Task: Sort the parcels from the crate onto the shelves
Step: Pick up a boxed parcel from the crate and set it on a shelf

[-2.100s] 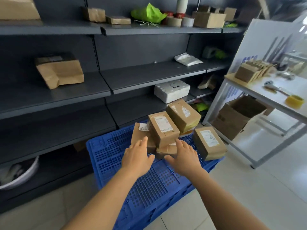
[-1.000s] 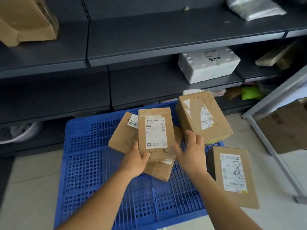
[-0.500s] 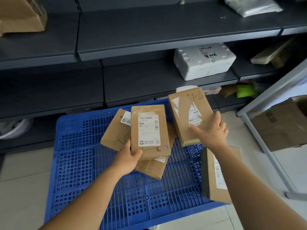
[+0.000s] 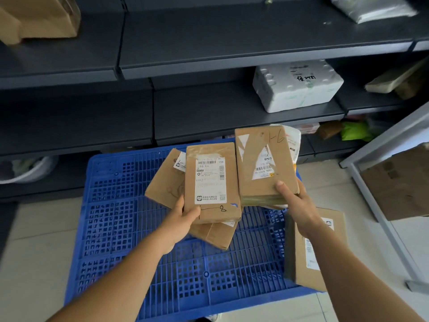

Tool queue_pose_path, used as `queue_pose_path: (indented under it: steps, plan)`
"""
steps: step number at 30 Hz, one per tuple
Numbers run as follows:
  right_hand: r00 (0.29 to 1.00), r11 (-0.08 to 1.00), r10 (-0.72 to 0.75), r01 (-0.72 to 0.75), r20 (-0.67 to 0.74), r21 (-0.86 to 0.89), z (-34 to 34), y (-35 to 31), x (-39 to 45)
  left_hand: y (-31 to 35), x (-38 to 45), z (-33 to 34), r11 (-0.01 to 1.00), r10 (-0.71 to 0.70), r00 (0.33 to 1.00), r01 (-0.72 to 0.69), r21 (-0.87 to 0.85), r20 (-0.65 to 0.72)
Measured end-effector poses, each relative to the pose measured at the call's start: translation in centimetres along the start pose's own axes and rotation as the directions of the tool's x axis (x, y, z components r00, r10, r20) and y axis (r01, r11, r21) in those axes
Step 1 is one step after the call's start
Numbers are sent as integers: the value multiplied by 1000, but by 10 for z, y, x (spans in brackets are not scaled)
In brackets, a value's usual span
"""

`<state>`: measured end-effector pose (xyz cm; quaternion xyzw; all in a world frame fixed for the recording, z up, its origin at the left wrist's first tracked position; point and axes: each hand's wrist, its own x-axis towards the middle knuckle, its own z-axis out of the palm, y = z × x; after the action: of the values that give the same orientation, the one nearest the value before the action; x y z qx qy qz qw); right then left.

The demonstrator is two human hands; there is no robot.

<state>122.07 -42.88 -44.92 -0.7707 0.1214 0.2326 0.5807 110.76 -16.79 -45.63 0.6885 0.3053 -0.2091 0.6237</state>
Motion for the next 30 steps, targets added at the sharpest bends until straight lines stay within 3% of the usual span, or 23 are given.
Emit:
queue_pose_path:
  steps: [7,17,23,30]
  plan:
    - [996,995,-30,22,83,97,18,-5,-18,2,-40,-30,978,80,988,-104,-182,-134]
    - [959,960,-169,108,226,259,100,-53,-70,-5,-138,-107,906,147,936,-257,-336,-320]
    - [909,951,-244,156,339,265,176,-78,-124,-44,-219,-158,826,153,839,-398,-398,-522]
    - [805,944,-320,229,500,236,275,-86,-238,-115,-353,-209,719,97,661,-563,-407,-744]
